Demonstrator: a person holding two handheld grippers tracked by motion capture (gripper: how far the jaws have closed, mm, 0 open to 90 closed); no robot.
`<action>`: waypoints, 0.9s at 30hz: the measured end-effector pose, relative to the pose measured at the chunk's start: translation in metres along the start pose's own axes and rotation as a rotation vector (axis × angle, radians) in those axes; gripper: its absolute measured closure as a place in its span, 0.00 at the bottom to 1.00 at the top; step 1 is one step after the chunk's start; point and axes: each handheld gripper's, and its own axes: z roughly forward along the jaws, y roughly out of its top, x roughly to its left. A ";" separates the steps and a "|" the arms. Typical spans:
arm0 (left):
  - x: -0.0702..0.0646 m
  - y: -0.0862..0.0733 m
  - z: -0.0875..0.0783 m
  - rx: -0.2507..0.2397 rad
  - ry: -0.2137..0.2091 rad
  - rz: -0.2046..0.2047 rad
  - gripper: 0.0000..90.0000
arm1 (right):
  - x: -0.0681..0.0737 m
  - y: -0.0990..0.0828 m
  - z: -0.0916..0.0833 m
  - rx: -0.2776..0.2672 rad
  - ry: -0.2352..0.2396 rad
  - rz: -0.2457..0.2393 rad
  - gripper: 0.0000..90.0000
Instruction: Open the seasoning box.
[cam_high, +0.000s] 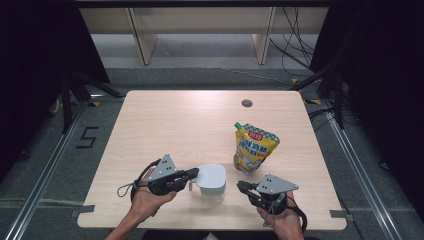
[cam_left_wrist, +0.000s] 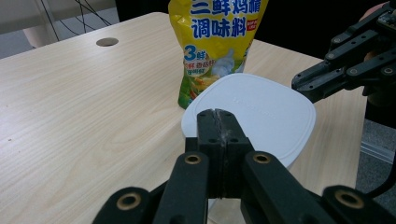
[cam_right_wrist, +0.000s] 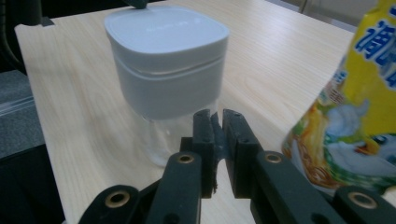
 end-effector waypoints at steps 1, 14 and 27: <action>0.000 0.000 0.000 0.000 0.000 0.001 0.99 | 0.001 0.001 0.001 0.001 0.001 -0.001 0.96; -0.001 -0.001 0.000 -0.005 0.009 0.024 0.99 | 0.006 0.011 0.011 -0.014 0.040 -0.042 1.00; -0.001 -0.002 -0.001 -0.014 0.008 0.018 0.99 | 0.008 0.012 0.013 -0.002 0.041 -0.028 1.00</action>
